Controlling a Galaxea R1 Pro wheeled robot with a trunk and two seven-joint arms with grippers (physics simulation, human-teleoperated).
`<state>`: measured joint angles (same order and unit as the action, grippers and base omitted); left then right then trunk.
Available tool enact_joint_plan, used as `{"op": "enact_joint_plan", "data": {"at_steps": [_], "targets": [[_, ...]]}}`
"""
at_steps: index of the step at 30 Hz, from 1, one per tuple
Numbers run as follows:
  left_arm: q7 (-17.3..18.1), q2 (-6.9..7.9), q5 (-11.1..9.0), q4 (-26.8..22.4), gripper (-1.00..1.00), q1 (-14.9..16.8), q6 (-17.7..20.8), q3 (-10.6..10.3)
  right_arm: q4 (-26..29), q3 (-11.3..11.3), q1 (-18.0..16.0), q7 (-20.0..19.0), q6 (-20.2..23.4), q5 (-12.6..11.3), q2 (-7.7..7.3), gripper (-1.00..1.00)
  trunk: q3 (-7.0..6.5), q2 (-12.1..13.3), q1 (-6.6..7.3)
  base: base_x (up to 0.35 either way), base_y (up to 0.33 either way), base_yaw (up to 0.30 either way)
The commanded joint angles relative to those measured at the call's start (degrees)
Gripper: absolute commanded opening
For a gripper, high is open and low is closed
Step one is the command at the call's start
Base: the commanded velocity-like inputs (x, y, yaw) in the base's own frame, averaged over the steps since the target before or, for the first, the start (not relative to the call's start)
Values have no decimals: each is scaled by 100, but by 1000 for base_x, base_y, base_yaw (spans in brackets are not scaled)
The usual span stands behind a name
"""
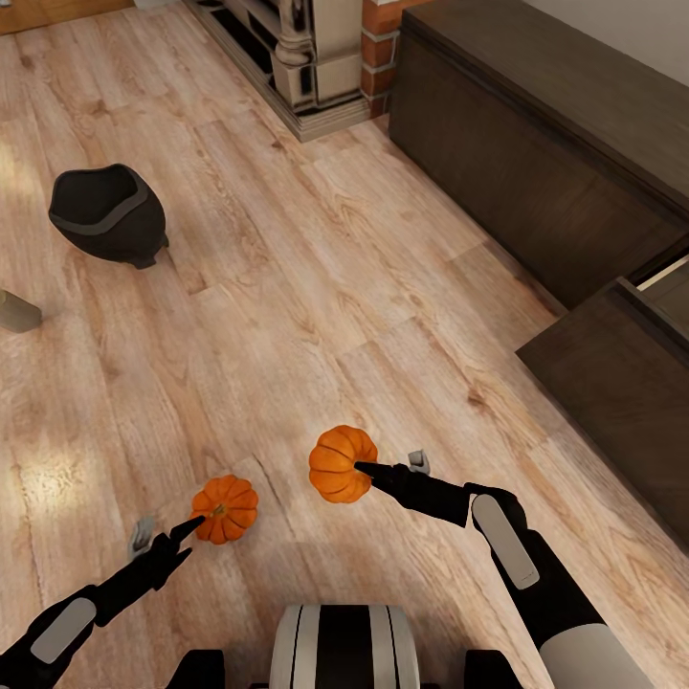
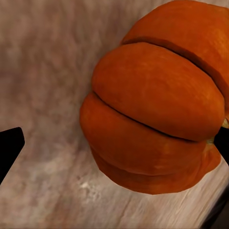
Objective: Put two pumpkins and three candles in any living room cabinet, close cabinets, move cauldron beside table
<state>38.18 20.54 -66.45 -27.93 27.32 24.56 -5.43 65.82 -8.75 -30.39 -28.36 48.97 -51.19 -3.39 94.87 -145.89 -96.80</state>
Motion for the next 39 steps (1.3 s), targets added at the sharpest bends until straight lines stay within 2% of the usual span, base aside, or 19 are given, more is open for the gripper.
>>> {"op": "enact_joint_plan", "data": {"at_steps": [1, 31, 32, 39], "targets": [[-6, 3, 26, 15, 100, 1, -4, -52, 1, -4, -2, -20, 16, -5, -3, -100, 3, -1, 0, 0, 0, 0], [-4, 2, 27, 15, 100, 1, -4, -54, 1, -4, -2, -98, 16, -5, -3, -100, 3, -1, 0, 43, -20, 0], [-4, 2, 27, 15, -100, 1, -4, -51, 1, -4, -2, -98, 16, -5, -3, -100, 3, -1, 0, 1, 0, 0], [-4, 2, 27, 15, -100, 0, -4, -32, 1, -4, -2, -99, 16, -5, -3, -100, 3, -1, 0, 0, 0, 0]]}}
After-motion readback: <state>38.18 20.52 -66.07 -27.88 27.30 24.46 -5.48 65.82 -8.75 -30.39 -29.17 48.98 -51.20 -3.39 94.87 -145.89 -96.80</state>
